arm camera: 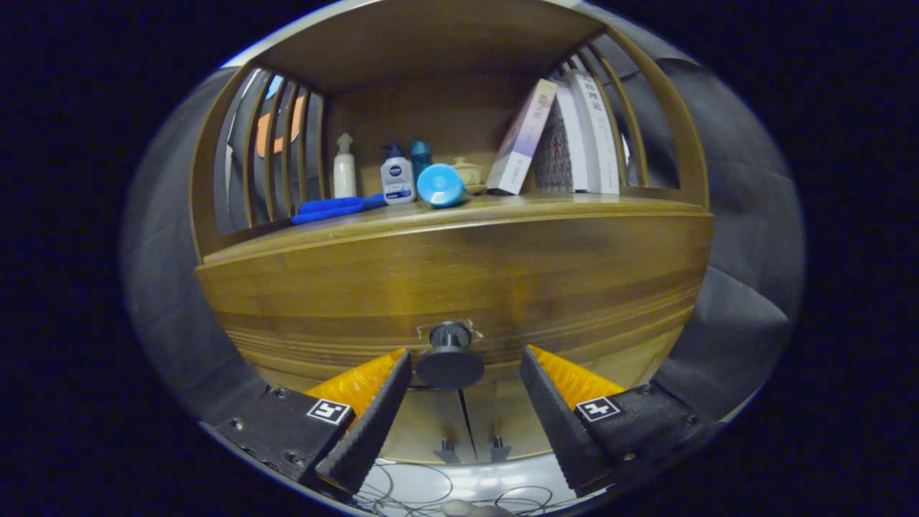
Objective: Pull open the drawer, take out the items inside it, and place them on the countertop above the cabinet.
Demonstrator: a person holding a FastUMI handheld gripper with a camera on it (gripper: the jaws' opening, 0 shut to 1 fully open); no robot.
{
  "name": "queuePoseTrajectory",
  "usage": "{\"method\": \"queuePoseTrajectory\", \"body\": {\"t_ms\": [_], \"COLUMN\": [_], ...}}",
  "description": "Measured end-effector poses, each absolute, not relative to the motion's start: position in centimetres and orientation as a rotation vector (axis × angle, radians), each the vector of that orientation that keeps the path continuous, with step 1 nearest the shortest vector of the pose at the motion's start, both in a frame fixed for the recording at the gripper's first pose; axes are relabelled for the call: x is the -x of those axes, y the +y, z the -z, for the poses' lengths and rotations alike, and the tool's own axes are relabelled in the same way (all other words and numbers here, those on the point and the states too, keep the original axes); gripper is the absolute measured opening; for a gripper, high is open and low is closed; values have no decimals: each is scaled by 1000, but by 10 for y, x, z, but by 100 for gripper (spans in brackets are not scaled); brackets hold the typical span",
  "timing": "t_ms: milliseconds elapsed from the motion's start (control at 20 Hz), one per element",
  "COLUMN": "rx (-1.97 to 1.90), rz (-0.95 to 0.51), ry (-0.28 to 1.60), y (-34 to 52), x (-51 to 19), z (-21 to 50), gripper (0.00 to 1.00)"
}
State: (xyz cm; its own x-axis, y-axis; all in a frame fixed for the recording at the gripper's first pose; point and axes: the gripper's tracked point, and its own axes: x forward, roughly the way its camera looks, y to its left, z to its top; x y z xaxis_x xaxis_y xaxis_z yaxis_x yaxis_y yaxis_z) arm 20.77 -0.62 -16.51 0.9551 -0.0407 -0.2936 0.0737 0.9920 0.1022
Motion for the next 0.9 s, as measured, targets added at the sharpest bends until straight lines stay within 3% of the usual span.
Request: {"method": "queuePoseTrajectory", "body": {"t_ms": [500, 900], "rx": [-37, -33], "rz": [30, 25], "ry": [55, 12], "y": [2, 9], "x": [-24, 36], "z": [42, 8], "gripper": [99, 99]}}
